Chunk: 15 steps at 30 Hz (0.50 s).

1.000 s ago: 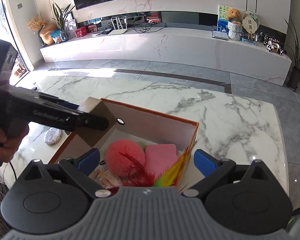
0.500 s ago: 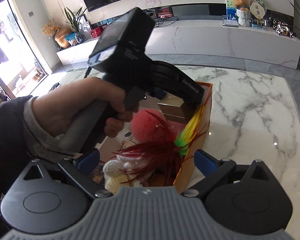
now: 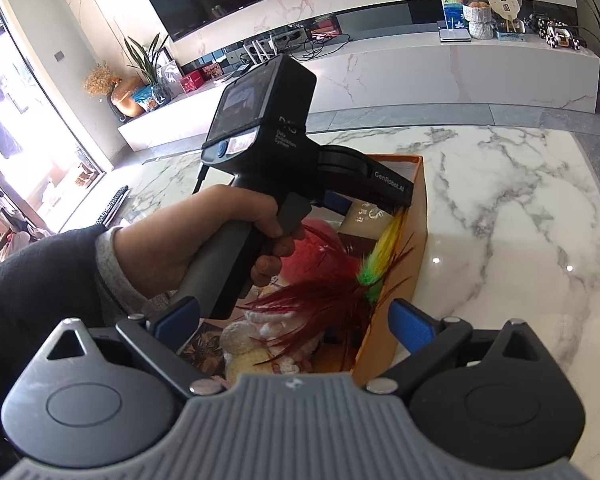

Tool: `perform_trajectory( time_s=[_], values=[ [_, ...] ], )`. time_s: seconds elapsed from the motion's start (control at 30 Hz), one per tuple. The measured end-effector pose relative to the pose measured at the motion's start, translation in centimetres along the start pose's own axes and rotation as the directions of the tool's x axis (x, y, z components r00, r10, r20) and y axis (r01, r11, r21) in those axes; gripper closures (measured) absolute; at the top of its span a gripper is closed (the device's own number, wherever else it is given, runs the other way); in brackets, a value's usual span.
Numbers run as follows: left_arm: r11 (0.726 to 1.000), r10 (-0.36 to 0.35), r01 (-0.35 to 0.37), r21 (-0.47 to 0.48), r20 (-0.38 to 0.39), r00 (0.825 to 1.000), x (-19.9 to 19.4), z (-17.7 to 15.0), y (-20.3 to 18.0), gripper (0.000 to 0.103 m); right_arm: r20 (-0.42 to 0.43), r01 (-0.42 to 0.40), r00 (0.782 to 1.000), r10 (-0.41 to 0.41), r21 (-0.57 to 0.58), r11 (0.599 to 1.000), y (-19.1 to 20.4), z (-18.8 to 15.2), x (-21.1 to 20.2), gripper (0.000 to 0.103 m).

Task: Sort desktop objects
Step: 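Lower the brown gift box into the orange box and open the left tool, then move the left tool to the compact mirror while the right approaches the black box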

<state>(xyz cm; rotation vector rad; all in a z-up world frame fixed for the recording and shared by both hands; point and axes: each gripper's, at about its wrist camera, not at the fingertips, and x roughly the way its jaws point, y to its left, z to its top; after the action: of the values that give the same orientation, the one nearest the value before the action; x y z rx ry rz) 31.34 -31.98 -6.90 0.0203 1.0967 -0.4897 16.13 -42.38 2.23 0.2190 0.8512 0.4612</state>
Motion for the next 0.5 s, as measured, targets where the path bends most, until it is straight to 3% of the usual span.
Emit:
perform_trajectory(
  time_s=[0.17,0.37,0.5],
  values=[
    [0.999,-0.044,0.045,-0.011,0.061,0.997,-2.1,0.4,0.7,0.023,-0.010,0.009,1.000,-0.009,0.002,1.000,0.1,-0.1,0.0,0.002],
    [0.990,-0.086,0.074,0.116,0.099,0.991,-6.3,0.4,1.3,0.022,0.029,0.018,0.999,-0.018,0.015,1.000,0.0,0.2,-1.1,0.002],
    [0.990,-0.049,0.021,0.140,0.201,0.978,-11.0,-0.4,2.8,0.021,0.060,0.040,0.997,-0.042,0.030,0.999,-0.1,0.6,-2.0,0.002]
  ],
)
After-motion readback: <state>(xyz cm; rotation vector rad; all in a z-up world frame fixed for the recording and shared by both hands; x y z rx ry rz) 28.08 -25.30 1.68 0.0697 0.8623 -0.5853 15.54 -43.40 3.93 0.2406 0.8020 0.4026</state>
